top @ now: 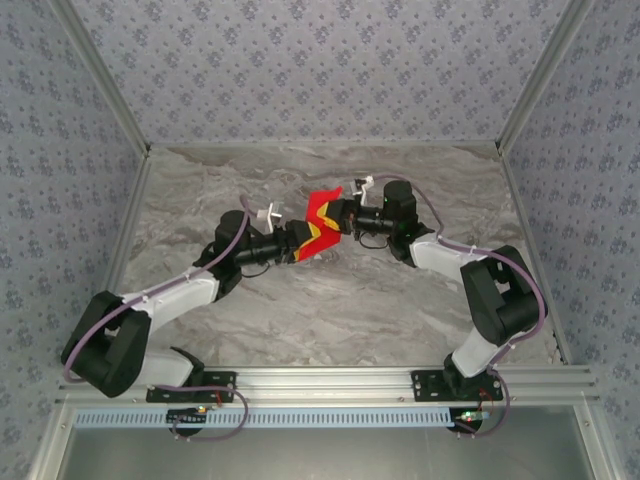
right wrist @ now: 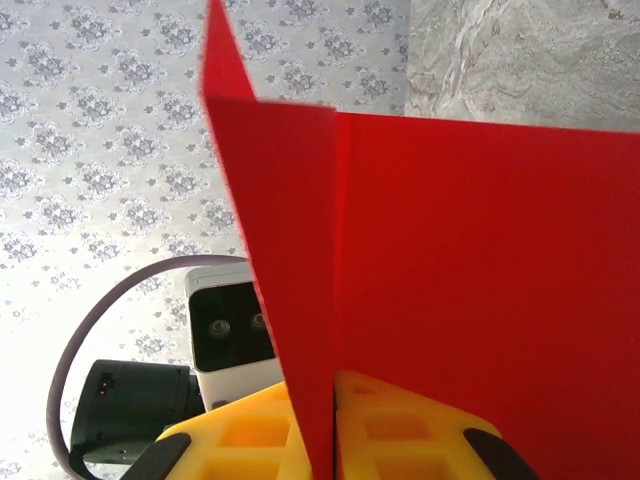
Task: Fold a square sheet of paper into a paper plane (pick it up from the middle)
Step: Turn over the paper at the center of the table.
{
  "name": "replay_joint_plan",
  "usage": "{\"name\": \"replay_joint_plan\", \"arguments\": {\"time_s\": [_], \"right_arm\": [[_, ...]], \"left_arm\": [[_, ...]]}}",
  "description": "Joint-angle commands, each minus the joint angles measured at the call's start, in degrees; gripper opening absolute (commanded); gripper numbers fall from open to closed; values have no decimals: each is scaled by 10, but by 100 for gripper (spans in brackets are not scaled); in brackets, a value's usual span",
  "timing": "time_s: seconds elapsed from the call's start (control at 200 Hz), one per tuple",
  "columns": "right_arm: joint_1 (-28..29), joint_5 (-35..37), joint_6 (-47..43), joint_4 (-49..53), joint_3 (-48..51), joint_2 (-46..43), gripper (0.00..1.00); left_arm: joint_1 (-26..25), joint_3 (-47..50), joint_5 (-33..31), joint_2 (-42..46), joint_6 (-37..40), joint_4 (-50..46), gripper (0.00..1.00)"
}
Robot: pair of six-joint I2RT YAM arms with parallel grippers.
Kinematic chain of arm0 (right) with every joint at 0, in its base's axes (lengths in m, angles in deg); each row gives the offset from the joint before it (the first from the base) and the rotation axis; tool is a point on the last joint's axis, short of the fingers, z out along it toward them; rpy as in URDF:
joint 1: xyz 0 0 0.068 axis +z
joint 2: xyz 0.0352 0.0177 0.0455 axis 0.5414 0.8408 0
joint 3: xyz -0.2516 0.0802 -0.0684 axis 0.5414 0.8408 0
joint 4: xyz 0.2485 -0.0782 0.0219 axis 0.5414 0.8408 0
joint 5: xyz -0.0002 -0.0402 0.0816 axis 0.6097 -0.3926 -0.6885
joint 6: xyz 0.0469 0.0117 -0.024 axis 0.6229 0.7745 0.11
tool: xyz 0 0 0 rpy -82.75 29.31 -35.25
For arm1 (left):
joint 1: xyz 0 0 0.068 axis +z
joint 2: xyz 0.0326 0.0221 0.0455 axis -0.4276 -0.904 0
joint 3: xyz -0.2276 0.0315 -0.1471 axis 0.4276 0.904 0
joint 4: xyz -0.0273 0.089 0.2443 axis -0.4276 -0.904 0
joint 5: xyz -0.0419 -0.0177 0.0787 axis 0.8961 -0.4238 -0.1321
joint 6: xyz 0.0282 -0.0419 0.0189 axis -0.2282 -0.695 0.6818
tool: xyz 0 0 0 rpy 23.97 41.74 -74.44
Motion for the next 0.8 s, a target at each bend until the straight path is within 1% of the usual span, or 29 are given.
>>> {"name": "replay_joint_plan", "arguments": {"time_s": [0.0, 0.025, 0.115, 0.25, 0.29, 0.35, 0.405, 0.455, 0.52, 0.59, 0.71, 0.799], "right_arm": [[3, -17, 4, -8, -14, -3, 14], [2, -17, 1, -4, -14, -3, 14], [2, -22, -11, 12, -14, -6, 15], [1, -24, -41, 60, -16, -18, 19], [-1, -22, -53, 76, -15, -24, 22], [-5, -16, -77, 112, -14, -37, 31], [-11, -3, -111, 162, -14, -56, 40], [-17, 19, -153, 224, -18, -79, 49], [-24, 58, -216, 307, -22, -114, 57], [-28, 108, -275, 386, -27, -150, 66], [-30, 191, -336, 475, -28, -202, 81], [-34, 233, -353, 505, -20, -230, 87]], "left_arm": [[3, -10, -10, 21, 23, -14, 44], [4, -9, -13, 23, 27, -20, 40], [3, -15, -23, 33, 50, -53, 29], [4, -26, -37, 50, 86, -109, 17], [3, -30, -39, 53, 99, -126, 13], [4, -41, -48, 60, 124, -169, 9], [5, -64, -68, 69, 173, -251, 8], [4, -97, -111, 76, 230, -364, 8], [5, -158, -187, 76, 302, -520, 7], [3, -212, -274, 65, 360, -641, 6], [-2, -283, -395, 32, 425, -779, 6], [-22, -328, -500, -4, 448, -851, 6]]}}
